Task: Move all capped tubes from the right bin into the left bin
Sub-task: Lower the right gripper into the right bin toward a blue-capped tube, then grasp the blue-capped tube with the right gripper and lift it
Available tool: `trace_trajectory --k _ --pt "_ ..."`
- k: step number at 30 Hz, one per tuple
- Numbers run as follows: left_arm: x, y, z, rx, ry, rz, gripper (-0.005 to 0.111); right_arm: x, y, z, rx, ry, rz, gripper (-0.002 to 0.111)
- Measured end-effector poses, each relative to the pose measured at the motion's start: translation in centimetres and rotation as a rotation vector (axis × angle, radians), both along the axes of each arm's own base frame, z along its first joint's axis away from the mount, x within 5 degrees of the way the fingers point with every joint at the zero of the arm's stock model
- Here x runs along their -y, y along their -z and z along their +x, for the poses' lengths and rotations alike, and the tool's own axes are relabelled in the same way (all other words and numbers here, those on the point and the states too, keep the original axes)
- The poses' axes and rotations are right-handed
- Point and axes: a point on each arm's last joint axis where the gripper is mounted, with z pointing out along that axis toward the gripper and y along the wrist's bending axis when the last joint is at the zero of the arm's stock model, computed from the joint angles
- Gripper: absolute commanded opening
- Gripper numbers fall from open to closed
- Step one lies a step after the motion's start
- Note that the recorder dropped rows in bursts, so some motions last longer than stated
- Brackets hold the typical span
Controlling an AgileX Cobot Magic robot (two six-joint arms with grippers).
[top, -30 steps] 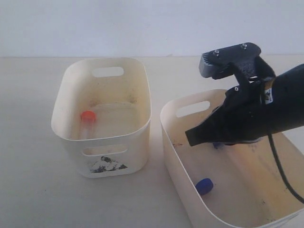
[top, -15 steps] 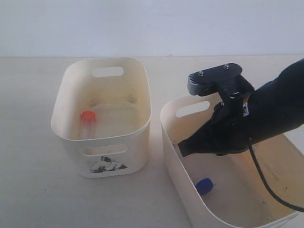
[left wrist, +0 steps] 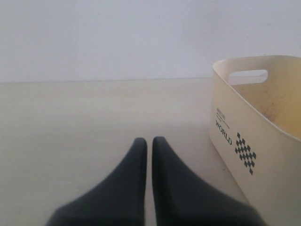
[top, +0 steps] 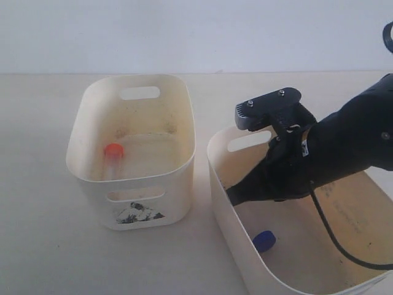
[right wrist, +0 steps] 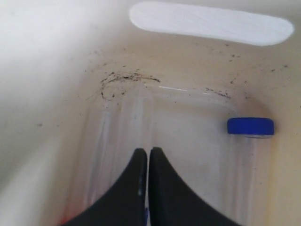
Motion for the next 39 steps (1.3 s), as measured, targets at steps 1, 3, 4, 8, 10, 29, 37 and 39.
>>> trace_trajectory --k 1,3,4,8,10,29,37,39 --pt "0.0 0.0 0.0 0.000 0.000 0.000 0.004 0.0 0.2 0.1 -0.003 -0.003 -0.006 0.001" --pt "0.0 0.0 0.0 0.000 0.000 0.000 0.004 -0.1 0.6 0.2 -0.015 -0.003 -0.013 0.001" --pt "0.0 0.0 0.0 0.000 0.000 0.000 0.004 -0.1 0.8 0.2 -0.016 -0.003 -0.013 0.001" --pt "0.0 0.0 0.0 0.000 0.000 0.000 0.004 -0.3 1.5 0.5 -0.024 -0.005 -0.020 0.001" --pt "0.0 0.0 0.0 0.000 0.000 0.000 0.004 -0.3 1.7 0.6 -0.018 -0.006 -0.018 0.001" --pt "0.0 0.0 0.0 0.000 0.000 0.000 0.004 0.0 2.2 0.1 -0.097 0.006 -0.062 0.061" --pt "0.0 0.0 0.0 0.000 0.000 0.000 0.004 -0.1 2.2 0.0 -0.114 0.031 -0.036 0.054" --pt "0.0 0.0 0.0 0.000 0.000 0.000 0.004 -0.1 2.2 0.0 -0.119 0.039 -0.029 0.054"
